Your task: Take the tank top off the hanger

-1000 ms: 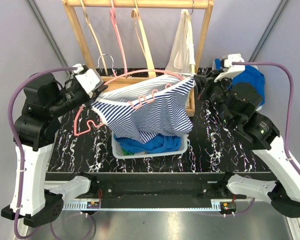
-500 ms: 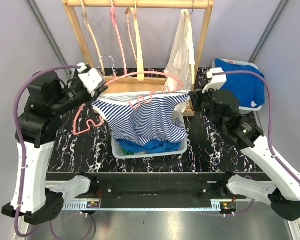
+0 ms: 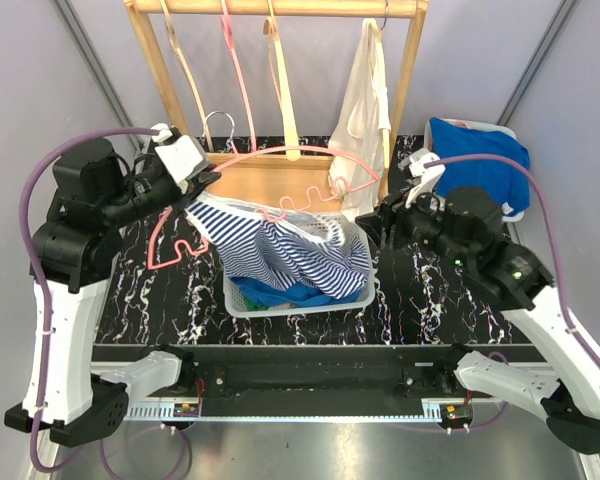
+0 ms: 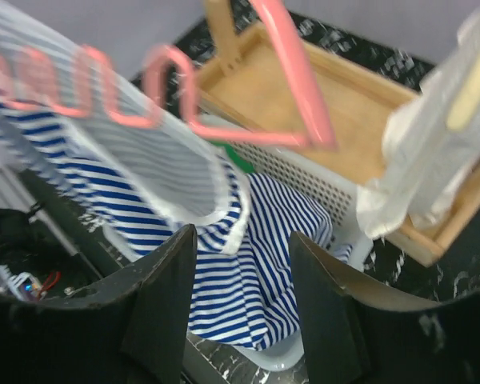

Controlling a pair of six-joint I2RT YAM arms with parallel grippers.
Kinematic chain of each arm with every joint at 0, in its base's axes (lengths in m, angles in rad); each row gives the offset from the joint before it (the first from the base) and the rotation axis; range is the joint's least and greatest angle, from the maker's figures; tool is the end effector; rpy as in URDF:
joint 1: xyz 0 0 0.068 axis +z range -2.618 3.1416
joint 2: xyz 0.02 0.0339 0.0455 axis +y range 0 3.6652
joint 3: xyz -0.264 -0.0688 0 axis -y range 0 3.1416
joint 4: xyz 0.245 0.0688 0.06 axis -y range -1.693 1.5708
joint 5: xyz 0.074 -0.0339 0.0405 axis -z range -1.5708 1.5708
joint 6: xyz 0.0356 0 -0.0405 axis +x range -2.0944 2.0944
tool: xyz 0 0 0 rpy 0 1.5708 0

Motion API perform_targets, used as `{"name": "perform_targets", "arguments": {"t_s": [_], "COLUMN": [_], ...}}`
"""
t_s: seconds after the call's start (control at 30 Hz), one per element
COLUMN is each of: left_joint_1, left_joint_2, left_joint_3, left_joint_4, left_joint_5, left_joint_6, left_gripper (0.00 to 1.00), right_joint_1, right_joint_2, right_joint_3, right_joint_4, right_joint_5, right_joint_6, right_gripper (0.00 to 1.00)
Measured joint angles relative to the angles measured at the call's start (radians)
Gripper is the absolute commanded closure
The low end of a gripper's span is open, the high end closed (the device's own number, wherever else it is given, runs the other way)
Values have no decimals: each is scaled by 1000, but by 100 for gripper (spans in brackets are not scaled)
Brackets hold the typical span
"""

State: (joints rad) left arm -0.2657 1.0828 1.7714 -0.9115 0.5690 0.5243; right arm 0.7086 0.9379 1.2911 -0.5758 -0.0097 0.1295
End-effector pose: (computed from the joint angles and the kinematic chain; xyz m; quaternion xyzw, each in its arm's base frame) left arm 0.1384 -0.0576 0.5257 0.4503 0.6248 -0.1402 0.6223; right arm 0.1363 0.1173 0.4432 -0.2260 0.7479 0.2574 0.5686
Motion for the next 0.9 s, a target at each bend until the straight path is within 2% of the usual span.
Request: {"name": "perform_targets", "arguments": {"t_s": [0.17, 0.33, 0.5, 0.6, 0.73, 0.9], "left_joint_1": [-15, -66, -113, -137, -156, -157], "left_joint_2": [23, 87, 140, 140, 131, 130], "left_joint_3": [-39, -27, 13, 29, 52, 115], "left_joint_4": [32, 48, 32, -12, -96, -144], "left_joint_5": [45, 55, 72, 80, 83, 85], "left_joint_6": [-3, 18, 93, 183, 317, 380], "left_gripper": [95, 94, 94, 95, 96, 96], "right_joint_1": [-2, -3, -3, -3, -4, -4], "right_joint_2": [25, 101, 283, 395, 511, 535], "right_joint_3": [289, 605, 859, 927, 917, 868], "right_joint_4": [-114, -138, -223, -280, -373, -462], "right_joint_5": [-158, -226, -312, -372, -444, -494], "right_joint_6": [-83, -185, -278, -308, -336, -350], "right_gripper": [33, 27, 25, 23, 24, 25]}}
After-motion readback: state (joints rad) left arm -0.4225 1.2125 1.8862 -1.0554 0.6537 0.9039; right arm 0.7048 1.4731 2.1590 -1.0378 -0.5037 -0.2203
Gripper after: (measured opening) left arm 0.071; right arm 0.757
